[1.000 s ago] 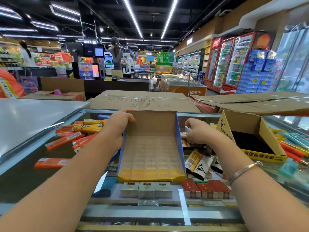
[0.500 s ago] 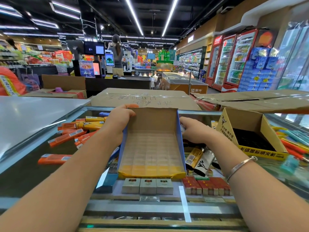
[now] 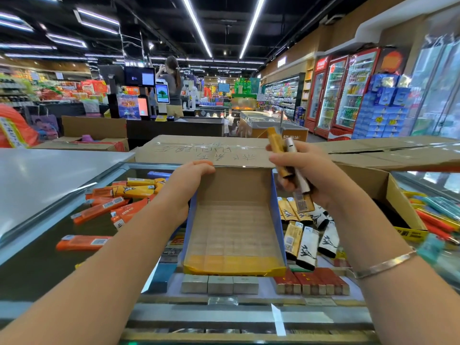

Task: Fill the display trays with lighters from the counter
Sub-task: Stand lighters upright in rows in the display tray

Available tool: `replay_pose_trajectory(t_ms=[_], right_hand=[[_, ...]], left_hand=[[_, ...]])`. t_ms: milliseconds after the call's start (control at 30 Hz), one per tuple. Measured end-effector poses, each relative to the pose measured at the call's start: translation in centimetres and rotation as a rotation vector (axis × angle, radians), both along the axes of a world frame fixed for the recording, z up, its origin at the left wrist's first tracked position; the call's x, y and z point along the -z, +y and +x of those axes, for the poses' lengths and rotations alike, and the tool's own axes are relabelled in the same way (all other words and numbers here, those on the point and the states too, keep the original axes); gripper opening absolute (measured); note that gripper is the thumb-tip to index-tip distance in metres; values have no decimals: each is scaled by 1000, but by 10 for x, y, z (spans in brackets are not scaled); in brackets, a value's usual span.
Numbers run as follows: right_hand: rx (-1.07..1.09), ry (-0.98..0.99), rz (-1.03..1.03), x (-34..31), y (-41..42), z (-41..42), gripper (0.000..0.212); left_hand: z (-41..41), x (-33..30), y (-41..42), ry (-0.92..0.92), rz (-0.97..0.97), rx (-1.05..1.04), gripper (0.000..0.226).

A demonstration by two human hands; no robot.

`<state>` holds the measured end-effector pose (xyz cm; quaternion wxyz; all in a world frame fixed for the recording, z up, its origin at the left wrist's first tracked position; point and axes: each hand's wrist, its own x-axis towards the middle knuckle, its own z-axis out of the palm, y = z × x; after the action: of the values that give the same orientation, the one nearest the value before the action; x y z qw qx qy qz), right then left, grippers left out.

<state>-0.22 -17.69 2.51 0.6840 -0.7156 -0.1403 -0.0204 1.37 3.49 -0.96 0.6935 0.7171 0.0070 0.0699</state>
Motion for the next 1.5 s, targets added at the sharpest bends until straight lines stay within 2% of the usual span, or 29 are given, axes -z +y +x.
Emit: replay_pose_trajectory(t_ms=[67, 133, 233, 333, 467, 567, 633, 700, 767, 833, 900, 1000, 1067, 1233, 1500], right_hand=[[-44, 33, -130, 0, 11, -8, 26], [-61, 36, -246, -1, 19, -14, 24], [-69, -54, -371, -3, 26, -23, 15], [-99, -150, -427, -1, 34, -28, 16], [-108, -167, -360, -3, 35, -28, 15], [61, -201, -242, -4, 26, -21, 19], [208, -229, -265, -2, 21, -15, 23], [261, -206, -345, 2, 18, -9, 32], [235, -145, -430, 6, 19, -7, 33], [206, -109, -525, 10, 23, -5, 23], [210, -116, -585, 13, 25, -4, 14], [222, -96, -581, 11, 24, -4, 20], [215, -72, -579, 6, 21, -6, 23], [170, 0, -544, 3, 21, -10, 21], [98, 38, -497, 2, 24, -14, 21]], left_hand=[[-2, -5, 1, -162, 148, -41, 21], [-8, -12, 1, -341, 203, -8, 25], [-23, -16, -5, -467, 240, 128, 24], [-28, -15, -11, -586, 377, 133, 15], [-26, -17, -5, -475, 192, 225, 11], [-21, -23, 4, -531, 130, 120, 6], [-20, -27, 11, -602, 166, 84, 16], [-19, -28, 18, -643, 267, 66, 25], [-19, -27, 22, -645, 405, 61, 25], [-19, -25, 23, -640, 512, 67, 23], [-19, -23, 22, -633, 565, 81, 24], [-20, -22, 21, -597, 595, 85, 26], [-22, -24, 25, -541, 548, 96, 24], [-29, -27, 40, -420, 285, 164, 10], [-31, -25, 42, -336, 252, 177, 7]])
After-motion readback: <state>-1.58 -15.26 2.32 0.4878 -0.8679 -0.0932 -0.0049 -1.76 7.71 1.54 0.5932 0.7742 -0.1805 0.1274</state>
